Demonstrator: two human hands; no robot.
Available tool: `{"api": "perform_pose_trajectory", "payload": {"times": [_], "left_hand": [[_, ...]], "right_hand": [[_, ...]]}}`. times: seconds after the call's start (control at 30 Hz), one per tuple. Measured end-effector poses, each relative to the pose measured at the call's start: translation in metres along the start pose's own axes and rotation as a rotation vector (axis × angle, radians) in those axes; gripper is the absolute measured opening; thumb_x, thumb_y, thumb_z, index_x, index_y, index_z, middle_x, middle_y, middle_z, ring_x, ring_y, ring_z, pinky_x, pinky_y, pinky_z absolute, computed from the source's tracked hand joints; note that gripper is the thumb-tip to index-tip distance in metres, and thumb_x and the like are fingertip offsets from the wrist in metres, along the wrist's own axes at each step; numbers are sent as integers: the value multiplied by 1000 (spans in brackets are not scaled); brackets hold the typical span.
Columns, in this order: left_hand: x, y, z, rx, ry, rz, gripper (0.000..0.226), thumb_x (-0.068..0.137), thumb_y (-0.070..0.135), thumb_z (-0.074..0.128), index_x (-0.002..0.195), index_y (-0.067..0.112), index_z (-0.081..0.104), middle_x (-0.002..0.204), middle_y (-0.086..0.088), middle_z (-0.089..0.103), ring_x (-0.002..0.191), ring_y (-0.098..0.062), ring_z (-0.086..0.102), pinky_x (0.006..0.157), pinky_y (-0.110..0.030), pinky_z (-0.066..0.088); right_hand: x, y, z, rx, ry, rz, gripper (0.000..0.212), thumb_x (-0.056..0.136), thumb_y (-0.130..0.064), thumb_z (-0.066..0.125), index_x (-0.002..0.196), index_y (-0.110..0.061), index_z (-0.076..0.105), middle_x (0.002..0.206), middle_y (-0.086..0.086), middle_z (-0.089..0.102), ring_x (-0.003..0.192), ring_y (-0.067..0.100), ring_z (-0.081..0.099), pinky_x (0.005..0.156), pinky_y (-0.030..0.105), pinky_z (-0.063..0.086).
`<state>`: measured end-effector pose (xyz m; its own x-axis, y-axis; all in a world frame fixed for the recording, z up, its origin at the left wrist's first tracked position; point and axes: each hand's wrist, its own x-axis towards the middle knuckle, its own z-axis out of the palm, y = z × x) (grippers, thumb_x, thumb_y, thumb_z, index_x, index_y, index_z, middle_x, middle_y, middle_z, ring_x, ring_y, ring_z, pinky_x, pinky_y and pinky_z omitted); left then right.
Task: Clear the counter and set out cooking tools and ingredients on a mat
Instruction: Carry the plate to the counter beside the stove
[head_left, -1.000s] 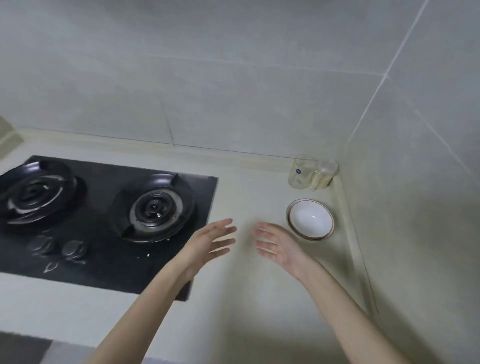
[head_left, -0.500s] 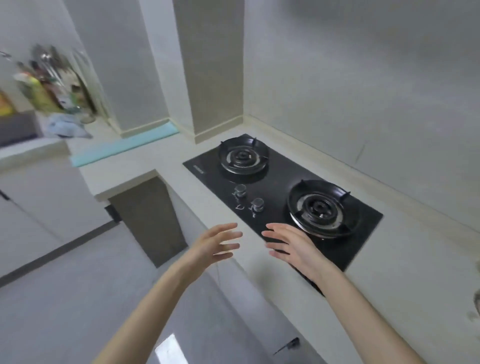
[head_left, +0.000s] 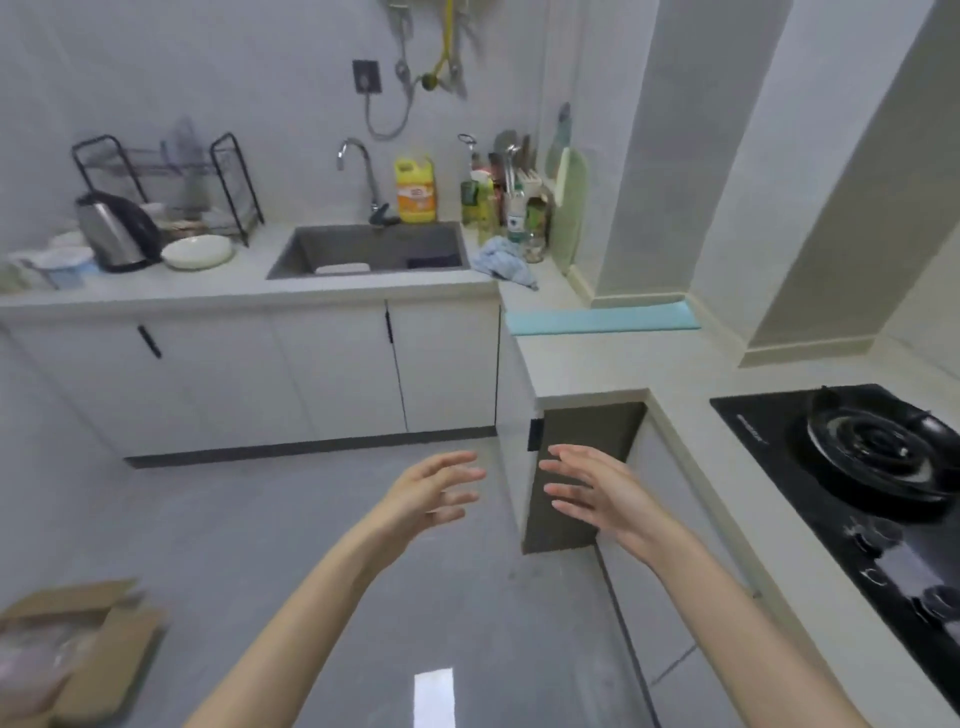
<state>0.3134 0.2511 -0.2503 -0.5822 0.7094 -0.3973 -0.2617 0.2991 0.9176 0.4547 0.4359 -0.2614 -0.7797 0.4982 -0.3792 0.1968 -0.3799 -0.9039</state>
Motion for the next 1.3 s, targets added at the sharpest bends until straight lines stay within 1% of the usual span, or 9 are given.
{"api": "perform_pose_trajectory", "payload": {"times": [0.03, 0.17, 0.37, 0.57, 0.67, 0.77, 0.93, 1.1, 1.3], "left_hand": [[1, 1, -29, -37, 52, 9, 32, 87, 23, 65, 119, 23, 61, 113, 4, 70, 101, -17, 68, 94, -32, 52], [9, 4, -114, -122, 211, 49, 28, 91, 23, 60, 119, 24, 61, 112, 5, 70, 101, -18, 68, 91, -31, 52], [39, 24, -242, -177, 454, 104, 24, 93, 22, 57, 117, 23, 61, 108, 7, 71, 101, -17, 68, 92, -32, 51], [84, 71, -356, -233, 632, 153, 24, 93, 22, 56, 117, 22, 62, 110, 5, 71, 101, -18, 68, 90, -32, 51], [102, 90, -402, -270, 698, 165, 25, 94, 20, 56, 118, 20, 61, 111, 3, 71, 102, -20, 67, 94, -35, 50], [120, 104, -447, -305, 742, 165, 25, 93, 20, 57, 118, 22, 62, 112, 4, 70, 102, -19, 67, 96, -36, 49], [159, 112, -525, -343, 779, 150, 26, 93, 19, 57, 118, 25, 62, 114, 5, 69, 103, -18, 66, 97, -36, 48], [210, 113, -613, -371, 779, 114, 30, 91, 18, 60, 120, 26, 61, 116, 5, 68, 104, -18, 65, 95, -34, 49], [281, 128, -741, -395, 704, 77, 32, 92, 17, 58, 123, 26, 58, 119, 4, 65, 107, -17, 63, 93, -33, 49]], "right_hand": [[19, -5, 27, -37, -46, 6, 22, 92, -23, 59, 112, -14, 64, 111, 6, 70, 91, 23, 66, 89, 38, 53], [81, -23, 108, -130, -191, 6, 20, 93, -22, 58, 112, -14, 63, 110, 6, 70, 90, 22, 66, 79, 33, 53], [189, -54, 229, -220, -397, -47, 20, 92, -20, 59, 111, -14, 63, 108, 4, 72, 87, 21, 67, 86, 37, 52], [294, -99, 341, -289, -558, -87, 21, 93, -21, 59, 112, -14, 63, 106, 3, 72, 87, 20, 67, 78, 31, 54], [337, -119, 388, -315, -609, -87, 21, 92, -20, 60, 112, -14, 63, 108, 4, 71, 87, 20, 67, 82, 34, 55], [377, -130, 435, -319, -643, -54, 23, 92, -18, 60, 114, -13, 62, 109, 5, 71, 87, 20, 66, 87, 37, 53], [447, -136, 506, -336, -678, -6, 25, 91, -17, 61, 115, -13, 62, 111, 5, 70, 86, 19, 66, 83, 35, 54], [519, -131, 570, -320, -635, 16, 28, 88, -16, 64, 116, -14, 62, 109, 3, 71, 87, 20, 67, 81, 34, 56], [617, -130, 662, -268, -532, 76, 27, 89, -14, 62, 116, -14, 61, 111, 3, 70, 88, 22, 68, 79, 34, 56]]}}
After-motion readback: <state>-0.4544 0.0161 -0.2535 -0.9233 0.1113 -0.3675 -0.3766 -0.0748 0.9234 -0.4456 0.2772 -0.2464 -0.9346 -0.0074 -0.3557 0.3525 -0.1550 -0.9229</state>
